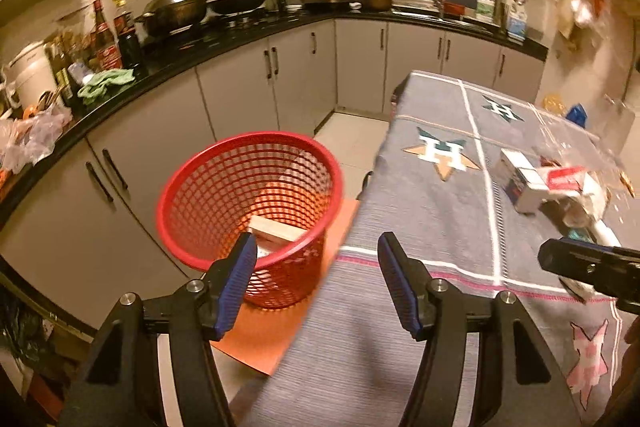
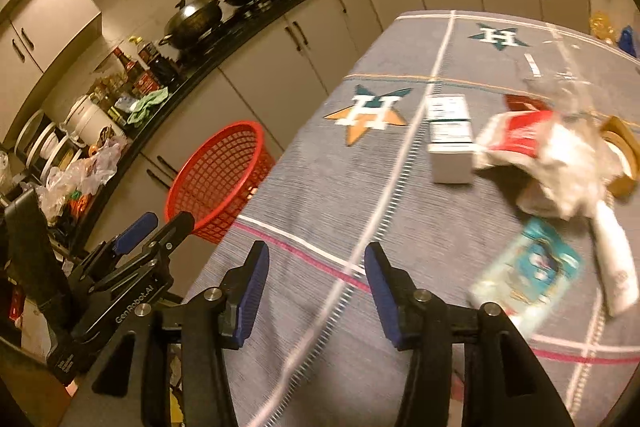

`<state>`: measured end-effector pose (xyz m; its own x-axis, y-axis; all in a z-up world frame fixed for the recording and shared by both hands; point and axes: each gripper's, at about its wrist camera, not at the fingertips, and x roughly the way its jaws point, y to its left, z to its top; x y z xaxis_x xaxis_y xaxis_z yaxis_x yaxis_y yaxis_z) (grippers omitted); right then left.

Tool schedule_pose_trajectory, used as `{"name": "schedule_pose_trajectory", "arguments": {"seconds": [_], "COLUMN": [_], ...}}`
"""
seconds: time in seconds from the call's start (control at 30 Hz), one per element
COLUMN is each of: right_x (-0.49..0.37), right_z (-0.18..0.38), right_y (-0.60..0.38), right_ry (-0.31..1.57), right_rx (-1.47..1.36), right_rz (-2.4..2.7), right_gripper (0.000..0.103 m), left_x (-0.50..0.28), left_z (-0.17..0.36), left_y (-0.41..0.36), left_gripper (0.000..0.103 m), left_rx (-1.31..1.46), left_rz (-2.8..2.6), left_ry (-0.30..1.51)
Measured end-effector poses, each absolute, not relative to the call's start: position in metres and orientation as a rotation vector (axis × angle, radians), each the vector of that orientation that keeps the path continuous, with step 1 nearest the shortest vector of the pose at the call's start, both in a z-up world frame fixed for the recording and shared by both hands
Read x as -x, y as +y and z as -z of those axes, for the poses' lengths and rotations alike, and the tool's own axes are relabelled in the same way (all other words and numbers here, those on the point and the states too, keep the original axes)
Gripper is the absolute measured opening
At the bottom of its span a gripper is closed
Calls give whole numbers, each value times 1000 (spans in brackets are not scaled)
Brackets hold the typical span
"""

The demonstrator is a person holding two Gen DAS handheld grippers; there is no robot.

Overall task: Collect trash
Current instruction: 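Move both open tools back over the trash on the table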

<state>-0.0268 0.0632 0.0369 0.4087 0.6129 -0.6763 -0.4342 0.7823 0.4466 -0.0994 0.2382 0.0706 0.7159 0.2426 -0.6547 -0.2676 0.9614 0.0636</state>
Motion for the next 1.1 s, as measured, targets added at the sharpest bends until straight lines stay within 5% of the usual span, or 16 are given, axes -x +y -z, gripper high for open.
{"name": "schedule_pose_trajectory", "arguments": {"seconds": [0.73, 1.0, 1.1], "right_x": [52, 52, 52], "right_z": [-46, -33, -29], "right_y": [-107, -144, -150], "right_ry": [807, 821, 828], "right_rx": [-378, -448, -462], "right_rz": [-427, -371, -360], "right_gripper": [57, 57, 57], "left_x": [83, 70, 62], "left_z": [-57, -47, -39], "left_y": [120, 62, 43], "left_gripper": [63, 83, 83], "left_rx": [-122, -163, -178], "left_rz": [-35, 224, 270], "left_ry": [778, 864, 897]}}
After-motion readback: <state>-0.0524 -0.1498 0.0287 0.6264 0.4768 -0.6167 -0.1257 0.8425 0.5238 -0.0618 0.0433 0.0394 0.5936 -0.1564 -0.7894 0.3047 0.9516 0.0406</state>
